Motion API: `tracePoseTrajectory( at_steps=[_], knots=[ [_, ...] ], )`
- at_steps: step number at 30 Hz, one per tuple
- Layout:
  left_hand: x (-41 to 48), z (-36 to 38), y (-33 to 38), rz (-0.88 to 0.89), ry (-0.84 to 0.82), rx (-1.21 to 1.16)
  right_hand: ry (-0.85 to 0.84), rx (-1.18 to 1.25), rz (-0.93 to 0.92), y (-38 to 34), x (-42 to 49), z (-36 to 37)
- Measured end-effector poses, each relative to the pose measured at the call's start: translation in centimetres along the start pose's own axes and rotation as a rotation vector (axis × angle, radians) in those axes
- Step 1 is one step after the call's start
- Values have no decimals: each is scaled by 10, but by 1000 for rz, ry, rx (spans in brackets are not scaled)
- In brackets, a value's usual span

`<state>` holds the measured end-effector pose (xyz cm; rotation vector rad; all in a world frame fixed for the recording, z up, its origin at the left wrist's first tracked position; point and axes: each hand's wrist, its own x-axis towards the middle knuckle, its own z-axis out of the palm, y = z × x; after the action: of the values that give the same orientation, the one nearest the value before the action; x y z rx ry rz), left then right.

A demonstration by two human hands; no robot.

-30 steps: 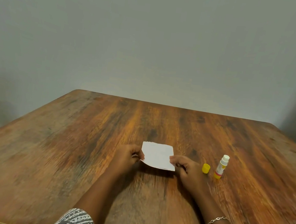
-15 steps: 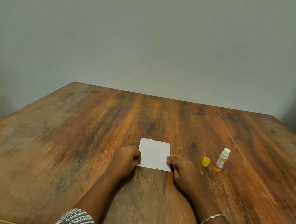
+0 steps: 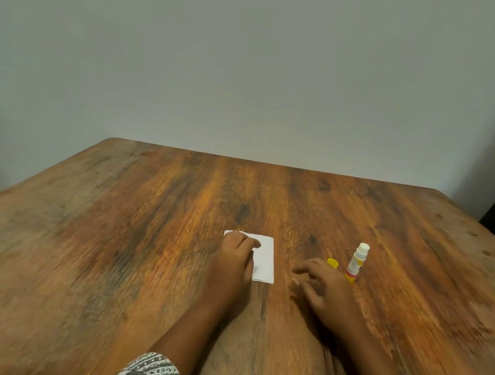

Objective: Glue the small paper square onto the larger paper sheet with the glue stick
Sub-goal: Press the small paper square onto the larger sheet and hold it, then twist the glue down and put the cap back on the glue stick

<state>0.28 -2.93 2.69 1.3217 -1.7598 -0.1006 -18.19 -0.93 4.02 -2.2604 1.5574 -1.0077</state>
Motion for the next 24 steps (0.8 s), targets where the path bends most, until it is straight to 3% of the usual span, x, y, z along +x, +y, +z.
tracePoseTrajectory(
  at_steps=[6,11,18,24],
  knots=[
    [-4,20,-3,65,-79,19,279,202,311,32,-20,-34],
    [-6,23,-9,68,-84,33,352,235,574,61,-19,-48],
    [-5,24,-10,102,-106,48,231,229,576,58,4,-37],
    [-6,22,-8,116,-107,39,256,140,556,59,7,-29]
  ],
)
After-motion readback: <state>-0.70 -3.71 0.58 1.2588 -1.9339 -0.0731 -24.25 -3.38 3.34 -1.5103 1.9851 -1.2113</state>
